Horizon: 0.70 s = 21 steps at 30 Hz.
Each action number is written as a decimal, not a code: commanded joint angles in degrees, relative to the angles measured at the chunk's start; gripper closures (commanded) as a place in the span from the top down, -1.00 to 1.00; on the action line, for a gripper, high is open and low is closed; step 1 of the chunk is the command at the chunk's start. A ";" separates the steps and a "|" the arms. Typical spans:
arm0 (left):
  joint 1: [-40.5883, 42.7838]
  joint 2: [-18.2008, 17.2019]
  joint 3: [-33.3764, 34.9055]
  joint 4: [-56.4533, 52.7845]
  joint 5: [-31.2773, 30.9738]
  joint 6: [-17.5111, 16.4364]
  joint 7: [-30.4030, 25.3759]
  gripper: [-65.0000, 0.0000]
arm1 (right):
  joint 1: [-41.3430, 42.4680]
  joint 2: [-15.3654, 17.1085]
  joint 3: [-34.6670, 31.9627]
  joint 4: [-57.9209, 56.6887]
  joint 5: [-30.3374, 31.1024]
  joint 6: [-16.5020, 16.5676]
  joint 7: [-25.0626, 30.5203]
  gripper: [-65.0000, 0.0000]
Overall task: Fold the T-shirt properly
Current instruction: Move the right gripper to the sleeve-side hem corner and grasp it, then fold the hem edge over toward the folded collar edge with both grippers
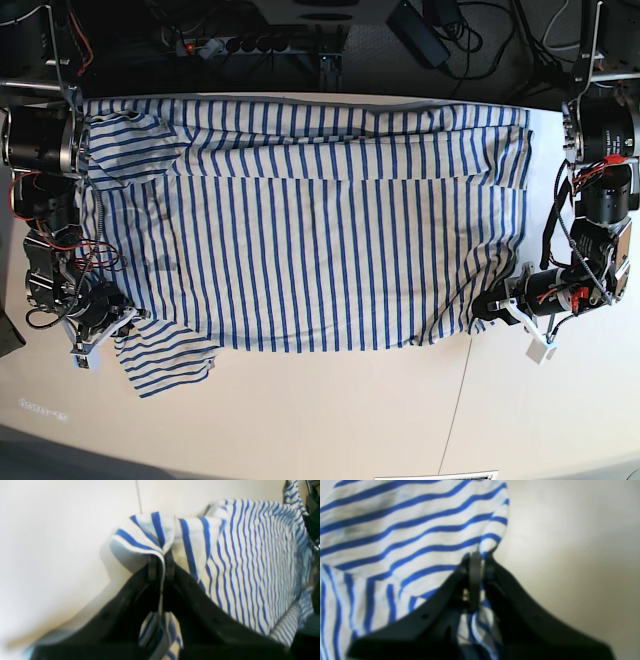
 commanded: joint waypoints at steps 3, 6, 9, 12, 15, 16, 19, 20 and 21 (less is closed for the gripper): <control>-2.89 -1.79 -0.11 0.68 -5.88 -0.34 3.58 -1.00 | 0.83 3.17 0.04 5.46 3.67 4.09 -2.93 -1.00; -3.10 -3.34 -0.11 1.40 -10.47 -0.34 7.56 -1.00 | -0.24 5.53 0.04 10.93 8.41 5.05 -6.40 -1.00; -3.08 -4.61 -0.11 2.69 -16.59 -0.34 14.23 -1.00 | -2.01 8.17 0.04 15.52 14.14 5.84 -9.73 -1.00; -3.04 -5.84 -0.11 3.72 -25.07 -0.34 21.42 -1.00 | -4.61 10.97 0.04 19.93 18.86 6.34 -11.80 -1.00; -3.04 -7.50 -0.11 3.74 -30.77 -0.34 23.49 -1.00 | -8.07 13.55 0.04 24.85 23.26 6.40 -13.97 -1.00; -2.93 -8.17 -0.11 3.74 -32.26 -0.34 23.49 -1.00 | -9.46 14.43 0.04 26.58 24.39 6.38 -14.75 -1.00; -2.12 -10.32 -0.09 3.74 -34.83 -0.34 23.49 -1.00 | -14.27 17.09 0.09 31.61 25.55 6.38 -15.43 -1.00; -1.62 -11.04 -0.09 3.74 -34.83 -0.34 23.49 -1.00 | -15.87 17.88 0.15 33.03 25.55 6.38 -15.43 -1.00; -1.27 -11.72 -0.09 3.78 -34.83 -0.34 23.49 -1.00 | -17.22 18.56 0.17 34.27 25.51 6.40 -15.41 -1.00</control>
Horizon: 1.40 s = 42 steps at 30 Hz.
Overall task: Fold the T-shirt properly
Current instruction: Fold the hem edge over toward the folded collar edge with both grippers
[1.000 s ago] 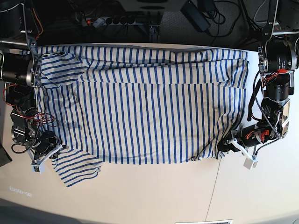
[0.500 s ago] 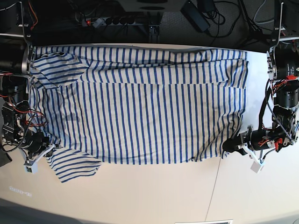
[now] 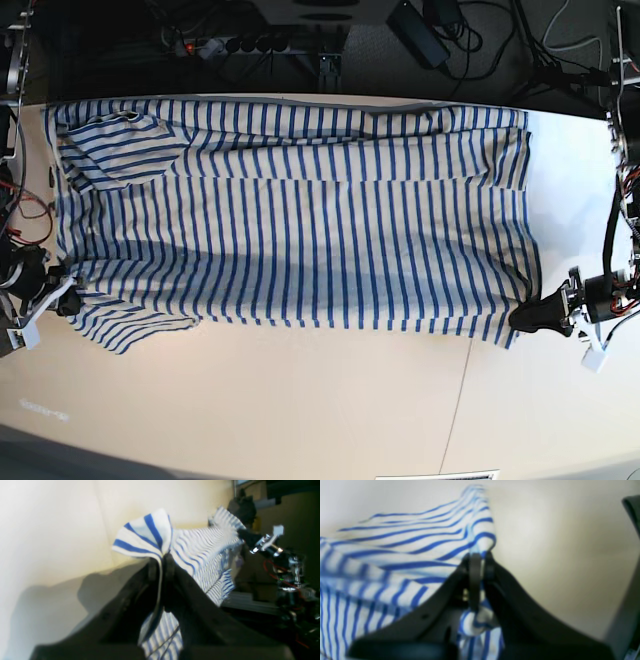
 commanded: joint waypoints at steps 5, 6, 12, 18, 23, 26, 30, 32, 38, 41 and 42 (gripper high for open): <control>0.98 -3.13 -0.26 1.25 -1.10 -0.32 -0.58 -1.00 | -4.20 4.13 1.55 5.33 0.63 4.22 1.07 -1.00; 1.62 -3.43 -0.26 1.42 -1.10 -0.32 -0.58 -1.00 | -5.01 4.33 2.01 6.08 0.74 4.22 1.05 -1.00; 6.16 -4.26 -0.28 5.07 -1.10 -0.32 -0.58 -1.00 | -9.05 4.59 5.14 8.39 0.72 4.22 0.39 -1.00; 14.14 -4.24 -0.28 16.52 -1.10 -0.32 -0.58 -1.00 | -13.92 4.61 8.15 9.22 1.86 4.22 0.22 -1.00; 20.87 -4.24 -0.42 26.82 -1.10 -0.32 -0.58 -1.00 | -18.27 4.61 12.26 10.95 2.34 4.24 0.17 -1.00; 23.17 -4.24 -0.46 30.69 -1.10 -0.32 -0.58 -1.00 | -21.07 4.59 14.16 12.22 3.37 4.24 0.00 -1.00; 23.96 -4.24 -0.46 31.91 -1.10 -0.32 -0.58 -1.00 | -24.33 4.57 14.93 14.03 3.28 4.24 0.00 -1.00; 23.96 -4.24 -0.46 31.89 -1.10 -0.32 -0.58 -1.00 | -25.33 4.42 14.93 14.51 3.23 4.24 -0.04 -1.00; 24.11 -4.22 -0.44 31.91 -1.10 -0.32 -0.58 -1.00 | -26.82 3.78 14.91 14.08 2.36 4.17 -0.13 -1.00; 24.11 -4.22 -0.44 31.89 -1.10 -0.32 -0.58 -0.54 | -27.04 3.80 14.91 14.05 -0.07 4.07 0.44 -0.48; 24.11 -4.22 -0.44 31.89 -1.10 -0.32 -0.58 -0.36 | -27.04 3.80 14.91 14.08 -0.68 4.04 0.52 -0.15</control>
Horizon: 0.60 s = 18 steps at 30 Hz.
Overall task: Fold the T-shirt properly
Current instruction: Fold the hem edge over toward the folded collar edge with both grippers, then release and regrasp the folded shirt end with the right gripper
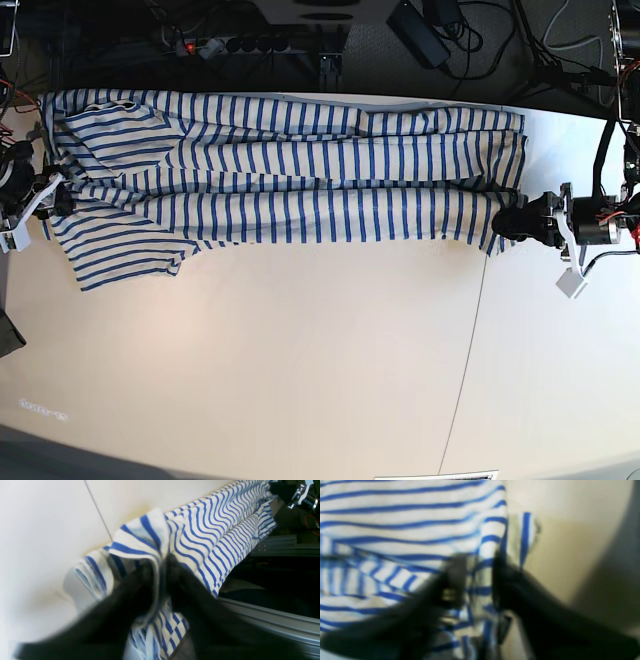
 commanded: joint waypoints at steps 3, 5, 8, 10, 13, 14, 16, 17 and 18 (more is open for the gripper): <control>-0.96 -1.25 -0.48 0.81 -1.21 -0.32 -0.58 -0.12 | 0.68 1.73 0.92 0.66 0.33 4.02 2.32 0.29; -0.98 -1.25 -0.48 0.83 -1.16 -0.32 -0.58 -0.13 | 1.01 1.73 1.36 0.68 0.37 4.00 2.62 0.29; -0.98 -1.25 -0.48 0.83 -1.21 -0.32 -0.58 -0.13 | 2.14 1.73 3.15 0.76 0.81 4.00 4.15 0.29; -0.98 -1.25 -0.48 0.83 -1.21 -0.32 -0.58 -0.13 | 4.00 1.73 4.35 0.76 1.42 3.98 4.28 0.29; -0.98 -1.25 -0.48 0.83 -1.21 -0.32 -0.58 -0.13 | 7.80 1.70 4.79 0.61 0.87 4.00 3.87 0.29; -0.98 -1.25 -0.48 0.83 -1.21 -0.32 -0.58 -0.13 | 8.98 1.68 4.70 0.28 0.44 4.00 3.45 0.29; -0.98 -1.25 -0.48 0.83 -1.21 -0.32 -0.58 -0.13 | 11.23 1.70 4.07 -1.20 -0.37 4.02 3.43 0.29; -1.03 -1.25 -0.48 0.83 -1.21 -0.32 -0.58 -0.13 | 12.46 1.68 3.52 -2.56 -0.76 4.00 3.45 0.29; -1.16 -1.25 -0.48 0.83 -1.21 -0.32 -0.58 -0.13 | 13.97 1.64 2.86 -4.48 -0.85 4.00 3.48 0.29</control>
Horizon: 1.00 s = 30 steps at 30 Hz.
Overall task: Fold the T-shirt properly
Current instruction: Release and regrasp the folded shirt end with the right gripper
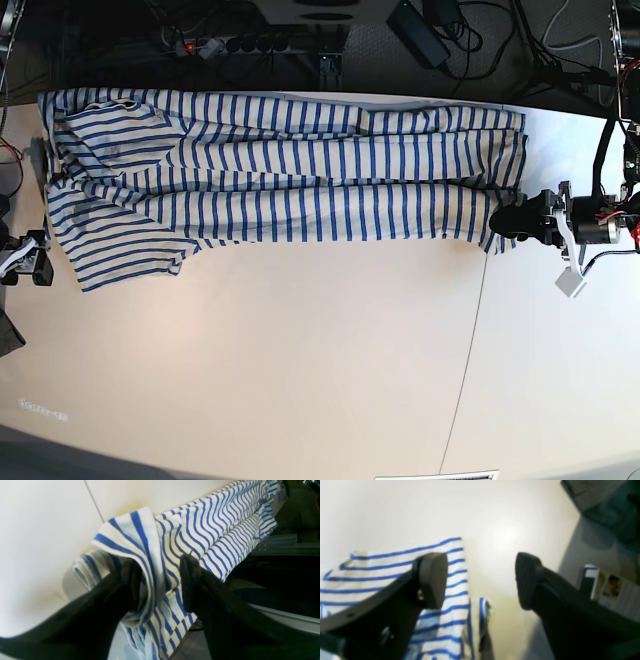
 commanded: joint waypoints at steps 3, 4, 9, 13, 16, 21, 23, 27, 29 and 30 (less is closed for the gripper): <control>-1.36 -1.25 -0.48 0.96 -1.34 -0.32 -0.58 -0.13 | 6.05 0.72 -1.14 -7.02 -0.85 4.02 1.07 0.29; -1.33 -1.25 -0.48 1.05 -1.34 -0.32 -0.58 -0.13 | 7.76 0.24 -1.44 -9.88 -1.36 4.02 1.46 0.29; -1.33 -1.25 -0.48 1.05 -1.34 -0.32 -0.58 -0.13 | 13.09 -2.45 -1.79 -20.39 -1.42 4.09 1.49 0.29; -1.33 -1.25 -0.48 1.05 -1.34 -0.32 -0.58 -0.13 | 13.44 -5.14 -2.99 -21.38 -1.75 4.22 0.98 0.29; -1.33 -1.25 -0.48 1.05 -1.34 -0.32 -0.58 -0.13 | 13.44 -7.04 -5.35 -21.38 -2.12 4.22 -0.39 0.29; -1.33 -1.25 -0.48 1.05 -1.34 -0.32 -0.58 -0.13 | 13.44 -8.68 -11.82 -21.38 -1.99 4.22 -0.72 0.29; -1.31 -1.27 -0.48 1.05 -1.34 -0.32 -0.58 -0.13 | 13.44 -8.87 -14.64 -21.38 -1.79 4.22 -1.09 0.29; -1.33 -1.25 -0.48 1.05 -1.34 -0.32 -0.58 -0.13 | 13.44 -8.85 -18.45 -21.35 -1.81 4.20 -1.92 0.27; -1.33 -1.25 -0.48 1.05 -1.34 -0.32 -0.58 -0.13 | 13.42 -8.85 -19.04 -21.35 -1.84 4.20 -2.64 -0.01; -1.33 -1.25 -0.48 1.05 -1.34 -0.32 -0.58 -0.13 | 13.42 -8.85 -19.04 -21.35 -1.81 4.20 -3.32 -0.24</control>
